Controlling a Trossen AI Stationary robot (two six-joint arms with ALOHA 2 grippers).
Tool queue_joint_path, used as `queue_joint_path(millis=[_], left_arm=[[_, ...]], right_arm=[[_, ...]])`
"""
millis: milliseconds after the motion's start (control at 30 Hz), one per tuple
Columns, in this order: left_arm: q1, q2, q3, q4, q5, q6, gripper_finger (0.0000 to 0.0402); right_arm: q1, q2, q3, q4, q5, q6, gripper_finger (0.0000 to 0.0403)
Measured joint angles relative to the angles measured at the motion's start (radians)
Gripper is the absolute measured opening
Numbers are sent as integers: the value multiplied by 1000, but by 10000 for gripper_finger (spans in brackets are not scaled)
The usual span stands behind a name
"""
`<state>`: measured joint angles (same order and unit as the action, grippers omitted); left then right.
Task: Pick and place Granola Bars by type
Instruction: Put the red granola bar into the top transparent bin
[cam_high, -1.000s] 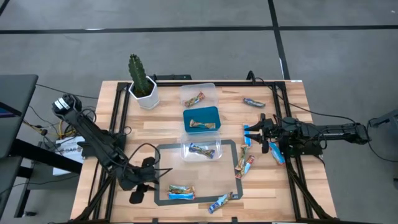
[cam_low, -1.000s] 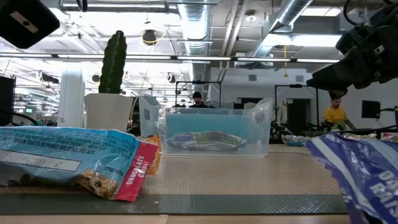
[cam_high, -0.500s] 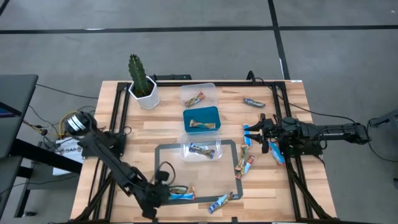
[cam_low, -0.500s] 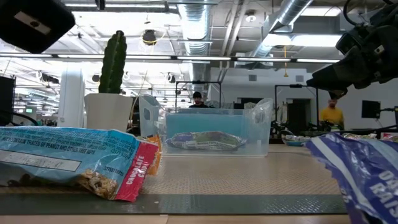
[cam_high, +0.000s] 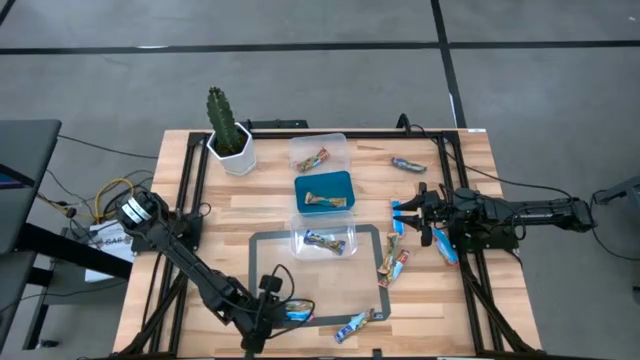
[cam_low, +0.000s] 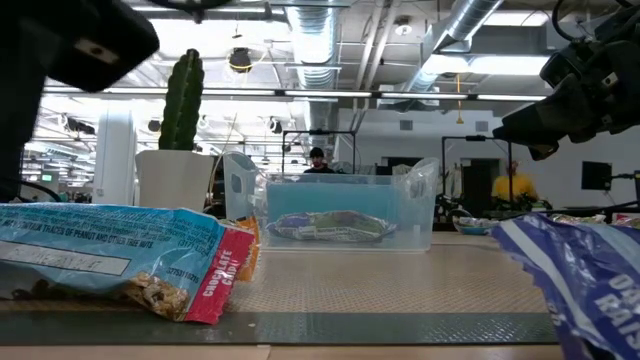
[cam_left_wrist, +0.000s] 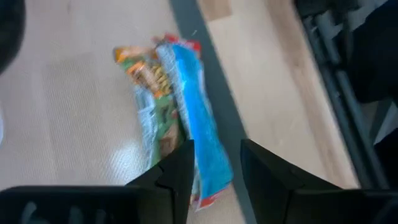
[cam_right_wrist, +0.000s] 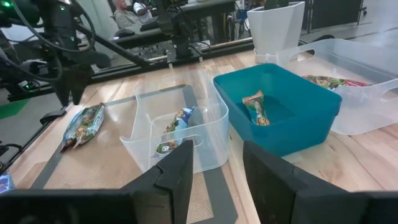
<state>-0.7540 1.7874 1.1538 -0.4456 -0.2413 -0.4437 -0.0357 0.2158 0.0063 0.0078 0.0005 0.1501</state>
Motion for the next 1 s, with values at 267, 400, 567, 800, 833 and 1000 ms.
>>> queue_joint_path(millis=[267,400,567,800,833,1000], left_arm=[[12,1,0,-9,26,12,181],[13,26,-2,-1,52,20,195],[15,45,2,30,53,40,195],[17,47,2,31,47,39,188],[17,52,2,31,46,37,188],[24,99,2,58,56,37,187]], right_arm=[[0,0,0,0,0,0,133],[0,0,0,0,0,0,134],[0,0,0,0,0,0,133],[0,0,0,3,0,0,134],[0,0,0,3,0,0,133],[0,0,0,4,0,0,134]])
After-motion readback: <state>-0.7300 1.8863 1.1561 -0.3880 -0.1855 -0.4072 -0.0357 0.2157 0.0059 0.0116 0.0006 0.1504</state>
